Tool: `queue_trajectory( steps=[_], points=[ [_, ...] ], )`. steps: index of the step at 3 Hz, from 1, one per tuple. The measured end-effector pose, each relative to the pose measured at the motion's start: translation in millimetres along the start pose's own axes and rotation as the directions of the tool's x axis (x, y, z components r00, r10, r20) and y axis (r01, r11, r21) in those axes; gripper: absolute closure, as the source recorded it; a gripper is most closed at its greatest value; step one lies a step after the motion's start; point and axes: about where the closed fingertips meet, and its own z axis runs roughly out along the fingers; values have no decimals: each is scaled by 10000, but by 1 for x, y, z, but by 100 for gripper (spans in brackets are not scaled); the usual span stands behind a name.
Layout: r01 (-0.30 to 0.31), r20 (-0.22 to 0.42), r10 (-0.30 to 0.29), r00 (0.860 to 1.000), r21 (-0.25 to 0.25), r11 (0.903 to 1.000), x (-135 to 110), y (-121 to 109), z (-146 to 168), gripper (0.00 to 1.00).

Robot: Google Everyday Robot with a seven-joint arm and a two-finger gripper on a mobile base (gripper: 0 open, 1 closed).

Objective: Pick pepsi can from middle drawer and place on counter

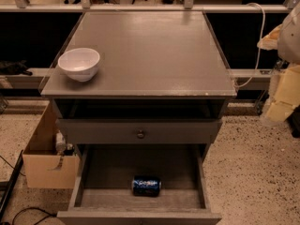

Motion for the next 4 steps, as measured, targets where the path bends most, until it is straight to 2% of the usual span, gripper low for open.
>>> queue_trajectory(
  steps=[1, 2, 3, 4],
  points=[
    [-1, 2, 1, 10000, 1, 10000, 0, 0, 0, 0],
    [-407, 473, 400, 9981, 150, 9991, 2, 6, 2, 0],
    [-1325, 1583, 1291, 9789, 111, 9911, -3, 35, 16, 0],
    [-1836, 2716, 1877, 9439, -406, 9822, -21, 67, 64, 0]
  ],
)
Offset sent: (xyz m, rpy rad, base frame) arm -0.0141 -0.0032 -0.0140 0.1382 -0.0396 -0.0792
